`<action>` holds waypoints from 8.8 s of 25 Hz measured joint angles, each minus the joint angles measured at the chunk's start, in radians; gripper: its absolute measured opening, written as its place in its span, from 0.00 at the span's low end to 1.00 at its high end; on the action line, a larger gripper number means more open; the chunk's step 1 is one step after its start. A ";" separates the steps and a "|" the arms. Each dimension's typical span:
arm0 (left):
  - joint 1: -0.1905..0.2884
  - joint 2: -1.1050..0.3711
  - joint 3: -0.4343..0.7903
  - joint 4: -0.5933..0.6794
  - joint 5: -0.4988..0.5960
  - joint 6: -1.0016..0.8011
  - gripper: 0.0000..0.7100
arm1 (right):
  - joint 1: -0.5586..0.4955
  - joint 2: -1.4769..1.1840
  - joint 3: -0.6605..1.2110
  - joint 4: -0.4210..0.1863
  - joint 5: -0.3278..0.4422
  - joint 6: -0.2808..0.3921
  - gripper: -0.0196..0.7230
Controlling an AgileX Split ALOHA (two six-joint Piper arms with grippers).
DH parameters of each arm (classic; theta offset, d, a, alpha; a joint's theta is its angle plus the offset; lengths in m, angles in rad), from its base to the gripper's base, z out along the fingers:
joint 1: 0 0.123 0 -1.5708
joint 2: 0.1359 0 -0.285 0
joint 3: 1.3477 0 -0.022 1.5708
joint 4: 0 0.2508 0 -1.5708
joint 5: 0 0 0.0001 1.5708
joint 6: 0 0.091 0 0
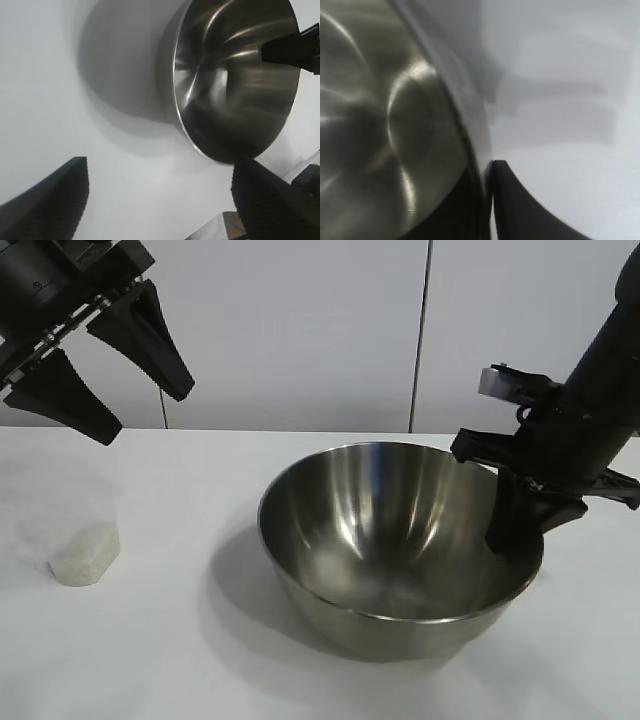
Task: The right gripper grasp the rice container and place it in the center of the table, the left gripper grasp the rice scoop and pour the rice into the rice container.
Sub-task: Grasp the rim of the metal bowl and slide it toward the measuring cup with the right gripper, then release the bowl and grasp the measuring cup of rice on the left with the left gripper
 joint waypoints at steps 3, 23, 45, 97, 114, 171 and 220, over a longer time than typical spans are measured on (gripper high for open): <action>0.000 0.000 0.000 0.000 0.000 0.000 0.80 | -0.002 -0.003 -0.020 0.056 0.034 -0.017 0.05; 0.000 0.000 0.000 0.000 0.000 0.000 0.80 | 0.267 0.120 -0.221 -0.085 -0.040 0.361 0.05; 0.000 0.000 0.000 -0.002 0.000 0.000 0.80 | 0.262 0.117 -0.348 -0.198 0.024 0.399 0.72; 0.000 0.000 0.000 -0.002 -0.022 0.001 0.80 | -0.144 -1.741 0.408 -0.338 0.394 0.175 0.70; 0.000 0.000 0.000 -0.002 -0.023 0.000 0.80 | -0.144 -1.769 0.664 -0.439 0.263 0.240 0.70; 0.000 -0.790 0.873 0.536 -1.151 -0.184 0.80 | -0.144 -1.769 0.664 -0.442 0.250 0.244 0.70; 0.367 0.233 1.007 1.068 -2.198 -0.135 0.67 | -0.144 -1.769 0.664 -0.442 0.249 0.244 0.69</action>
